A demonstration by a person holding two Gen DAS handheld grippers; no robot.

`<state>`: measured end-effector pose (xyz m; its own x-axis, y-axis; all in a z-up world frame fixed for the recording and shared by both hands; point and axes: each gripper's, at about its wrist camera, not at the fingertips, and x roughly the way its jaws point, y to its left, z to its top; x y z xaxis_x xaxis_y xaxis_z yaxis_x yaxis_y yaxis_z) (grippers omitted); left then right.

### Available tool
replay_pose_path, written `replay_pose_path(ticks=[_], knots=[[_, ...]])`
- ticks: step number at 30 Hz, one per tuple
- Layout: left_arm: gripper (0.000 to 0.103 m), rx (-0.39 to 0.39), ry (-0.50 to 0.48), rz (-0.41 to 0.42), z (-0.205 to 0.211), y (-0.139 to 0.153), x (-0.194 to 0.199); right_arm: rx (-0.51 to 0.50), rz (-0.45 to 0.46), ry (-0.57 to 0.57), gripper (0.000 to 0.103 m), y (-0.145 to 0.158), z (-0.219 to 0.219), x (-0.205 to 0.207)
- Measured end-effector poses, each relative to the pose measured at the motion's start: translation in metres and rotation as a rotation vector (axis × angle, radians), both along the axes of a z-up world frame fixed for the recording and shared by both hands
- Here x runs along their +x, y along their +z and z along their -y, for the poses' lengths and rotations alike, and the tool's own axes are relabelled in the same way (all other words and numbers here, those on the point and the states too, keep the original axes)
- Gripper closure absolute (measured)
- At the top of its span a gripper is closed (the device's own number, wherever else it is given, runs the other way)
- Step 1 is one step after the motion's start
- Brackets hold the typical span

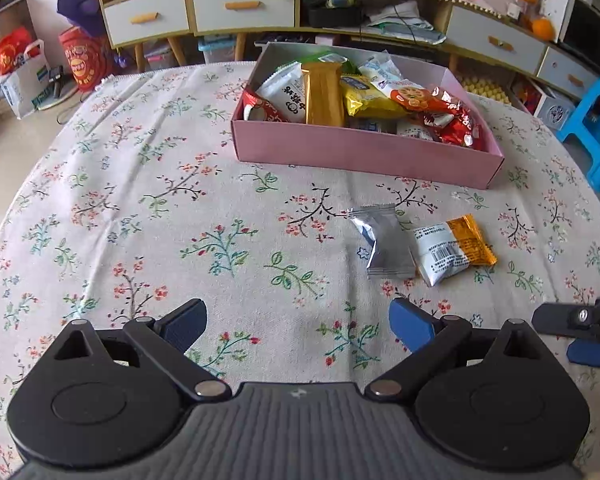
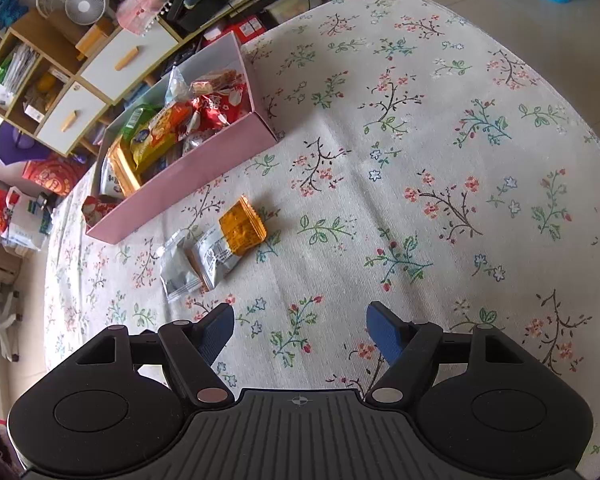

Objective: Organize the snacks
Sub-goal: 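Move both grippers back over the silver and orange packs on the cloth, then grasp the silver pack with the left gripper while the right grasps the orange-white pack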

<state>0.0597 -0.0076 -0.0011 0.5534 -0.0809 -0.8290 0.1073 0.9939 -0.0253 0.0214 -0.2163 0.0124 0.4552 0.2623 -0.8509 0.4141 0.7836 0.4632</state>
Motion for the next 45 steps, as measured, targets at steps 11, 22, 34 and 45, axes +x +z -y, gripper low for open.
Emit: replay_pose_path(ticks=[11, 22, 34, 45], knots=[[0.033, -0.028, -0.069, 0.028, 0.032, -0.024, 0.050, -0.012, 0.002, -0.062, 0.028, -0.004, -0.001, 0.009], [0.081, -0.060, -0.045, 0.010, 0.001, -0.015, 0.036, 0.006, 0.018, -0.042, 0.029, -0.013, 0.000, 0.020], [0.081, -0.100, 0.015, 0.026, -0.024, 0.002, 0.024, -0.181, 0.157, 0.261, 0.028, -0.019, -0.061, 0.059], [0.081, -0.120, 0.056, -0.004, -0.031, -0.003, 0.028, -0.247, 0.284, 0.358, 0.066, -0.022, -0.079, 0.074]])
